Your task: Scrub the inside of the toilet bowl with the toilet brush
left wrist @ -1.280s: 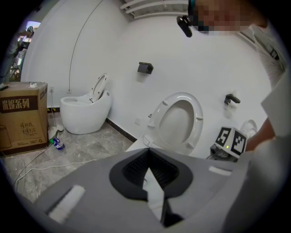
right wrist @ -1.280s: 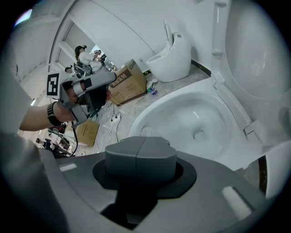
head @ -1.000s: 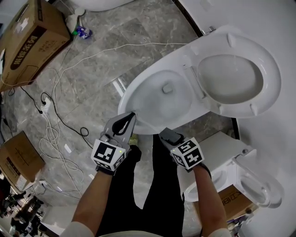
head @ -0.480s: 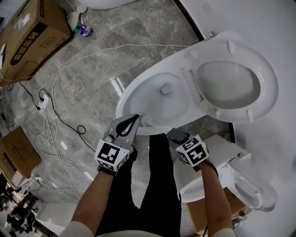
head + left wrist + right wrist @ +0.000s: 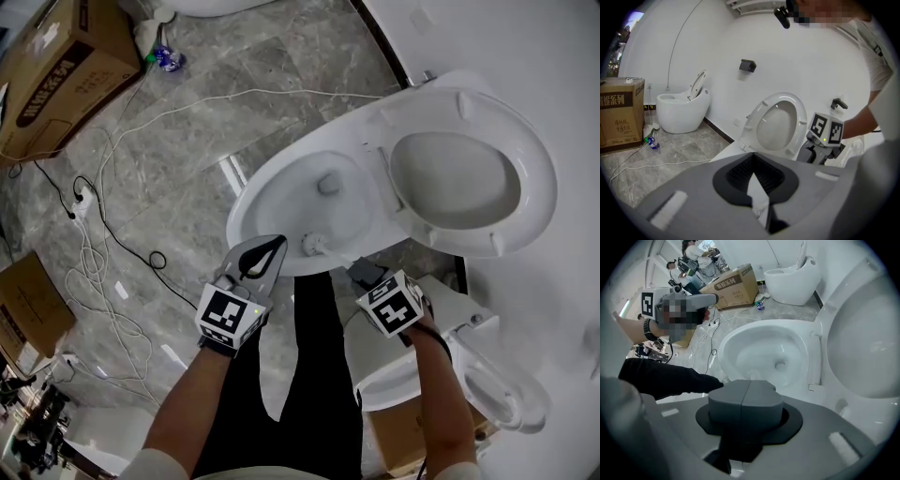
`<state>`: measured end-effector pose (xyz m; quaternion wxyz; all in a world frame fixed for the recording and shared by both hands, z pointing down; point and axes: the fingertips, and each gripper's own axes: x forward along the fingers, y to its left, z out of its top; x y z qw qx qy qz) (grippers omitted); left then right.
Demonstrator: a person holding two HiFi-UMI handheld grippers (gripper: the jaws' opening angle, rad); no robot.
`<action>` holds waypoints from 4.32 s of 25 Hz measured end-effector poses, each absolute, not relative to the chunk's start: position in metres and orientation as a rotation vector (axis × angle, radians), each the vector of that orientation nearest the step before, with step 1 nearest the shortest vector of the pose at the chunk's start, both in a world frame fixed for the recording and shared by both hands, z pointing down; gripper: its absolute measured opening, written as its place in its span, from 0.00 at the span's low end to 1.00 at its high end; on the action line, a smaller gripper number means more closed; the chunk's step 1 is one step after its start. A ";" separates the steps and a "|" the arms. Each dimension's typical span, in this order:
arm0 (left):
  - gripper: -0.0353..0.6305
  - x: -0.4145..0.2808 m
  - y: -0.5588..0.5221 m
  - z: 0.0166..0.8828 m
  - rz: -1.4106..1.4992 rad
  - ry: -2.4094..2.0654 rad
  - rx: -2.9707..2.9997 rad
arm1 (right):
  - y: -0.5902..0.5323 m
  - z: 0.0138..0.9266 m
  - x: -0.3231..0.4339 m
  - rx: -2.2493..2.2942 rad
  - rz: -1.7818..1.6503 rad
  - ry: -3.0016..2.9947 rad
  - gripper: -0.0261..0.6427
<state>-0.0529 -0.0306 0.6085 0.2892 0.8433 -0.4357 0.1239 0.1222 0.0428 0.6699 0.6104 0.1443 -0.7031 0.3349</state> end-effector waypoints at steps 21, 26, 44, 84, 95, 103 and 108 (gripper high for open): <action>0.06 -0.032 -0.035 0.613 0.329 -1.076 2.303 | 0.022 0.667 0.140 0.495 0.439 -1.386 0.28; 0.06 -0.031 -0.036 0.614 0.323 -1.057 2.316 | 0.016 0.670 0.142 0.564 0.424 -1.360 0.28; 0.06 -0.026 -0.022 0.626 0.365 -0.989 2.357 | 0.001 0.676 0.166 1.056 0.520 -1.404 0.28; 0.06 -0.051 -0.041 0.615 0.378 -1.063 2.387 | -0.026 0.695 0.095 1.401 0.974 -1.828 0.28; 0.06 -0.059 -0.029 0.612 0.382 -1.078 2.354 | 0.073 0.709 0.057 1.138 0.895 -1.781 0.28; 0.06 -0.052 -0.022 0.629 0.394 -1.061 2.355 | 0.075 0.743 0.045 1.056 0.795 -1.736 0.28; 0.06 -0.051 -0.017 0.641 0.399 -1.057 2.342 | 0.055 0.756 0.040 1.066 0.728 -1.754 0.28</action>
